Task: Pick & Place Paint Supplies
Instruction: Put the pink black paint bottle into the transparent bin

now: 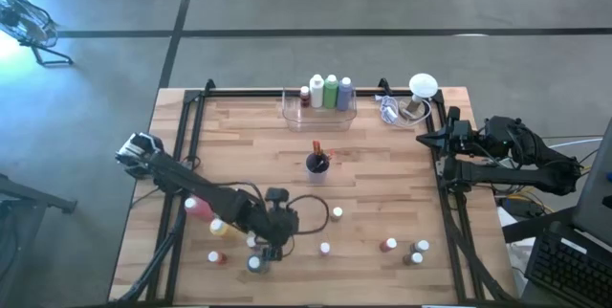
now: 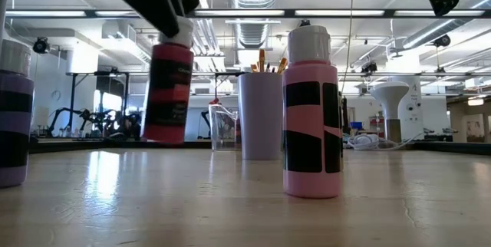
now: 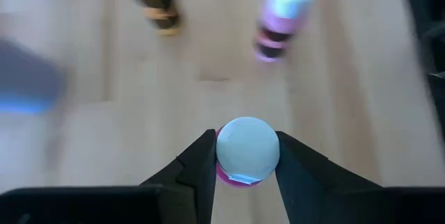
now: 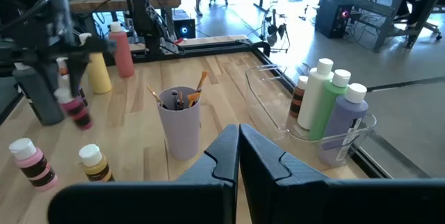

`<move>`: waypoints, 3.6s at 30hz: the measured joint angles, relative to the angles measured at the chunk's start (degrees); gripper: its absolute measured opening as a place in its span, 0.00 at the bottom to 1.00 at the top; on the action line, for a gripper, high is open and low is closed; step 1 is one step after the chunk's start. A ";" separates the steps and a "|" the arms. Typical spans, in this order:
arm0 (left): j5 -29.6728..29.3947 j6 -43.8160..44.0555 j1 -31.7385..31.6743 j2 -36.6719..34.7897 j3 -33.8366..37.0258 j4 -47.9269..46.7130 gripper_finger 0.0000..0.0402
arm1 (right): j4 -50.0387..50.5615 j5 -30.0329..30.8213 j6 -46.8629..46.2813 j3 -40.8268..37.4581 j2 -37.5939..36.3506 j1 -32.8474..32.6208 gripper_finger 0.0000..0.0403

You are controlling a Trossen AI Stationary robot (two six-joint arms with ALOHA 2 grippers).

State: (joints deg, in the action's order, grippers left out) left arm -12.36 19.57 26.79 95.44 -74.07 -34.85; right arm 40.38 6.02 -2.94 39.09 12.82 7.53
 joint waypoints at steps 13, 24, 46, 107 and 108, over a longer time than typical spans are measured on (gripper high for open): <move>-15.81 5.84 -10.81 -7.17 0.07 -13.19 0.31 | 0.00 0.02 0.02 0.00 0.00 0.00 0.02; -20.83 2.56 -26.31 -11.29 0.09 -10.46 0.31 | 0.00 0.00 0.08 0.02 -0.02 0.00 0.02; -5.31 -4.97 -53.44 -5.48 -0.48 11.85 0.32 | 0.00 0.01 0.07 0.01 -0.01 0.00 0.02; 4.68 -4.55 -63.43 9.88 -0.54 23.79 0.42 | 0.00 0.00 0.02 0.02 -0.02 -0.02 0.02; 5.38 -4.50 -63.45 9.62 -0.48 23.53 0.42 | 0.00 0.00 0.06 0.02 -0.02 -0.02 0.02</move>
State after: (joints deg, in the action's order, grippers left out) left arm -6.98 15.07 -36.66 105.06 -74.54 -11.33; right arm 40.38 6.02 -2.87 39.11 12.80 7.51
